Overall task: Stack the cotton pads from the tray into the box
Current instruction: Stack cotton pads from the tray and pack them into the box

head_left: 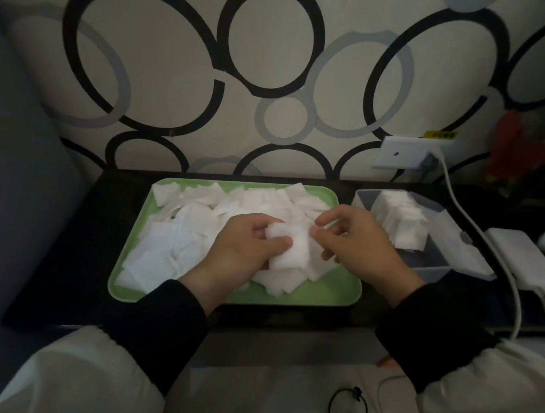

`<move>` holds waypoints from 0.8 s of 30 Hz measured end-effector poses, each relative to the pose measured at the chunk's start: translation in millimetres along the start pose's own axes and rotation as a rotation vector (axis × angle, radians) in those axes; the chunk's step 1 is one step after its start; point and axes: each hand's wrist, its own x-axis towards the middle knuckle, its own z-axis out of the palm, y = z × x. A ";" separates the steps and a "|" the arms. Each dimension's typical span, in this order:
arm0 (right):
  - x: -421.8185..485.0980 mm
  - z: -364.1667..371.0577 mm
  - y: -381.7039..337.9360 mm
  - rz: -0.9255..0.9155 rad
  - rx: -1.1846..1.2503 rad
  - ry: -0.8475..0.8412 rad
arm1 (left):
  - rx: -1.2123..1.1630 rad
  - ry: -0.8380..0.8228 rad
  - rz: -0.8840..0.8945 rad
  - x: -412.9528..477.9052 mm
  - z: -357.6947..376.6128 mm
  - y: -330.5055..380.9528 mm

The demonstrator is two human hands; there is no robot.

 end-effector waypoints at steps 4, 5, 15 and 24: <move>3.2 -6.7 14.9 -0.042 -0.255 0.042 | 0.009 0.160 0.057 9.6 -4.1 -0.5; 2.5 -8.7 17.9 -0.062 -0.314 -0.017 | -0.006 0.181 0.065 10.9 -5.0 -0.2; 0.8 4.7 28.8 -0.147 -0.757 -0.230 | 0.019 0.186 0.048 15.7 6.1 0.2; 1.9 -5.8 23.5 -0.011 -0.210 0.017 | 0.006 0.215 0.039 19.1 2.7 -1.4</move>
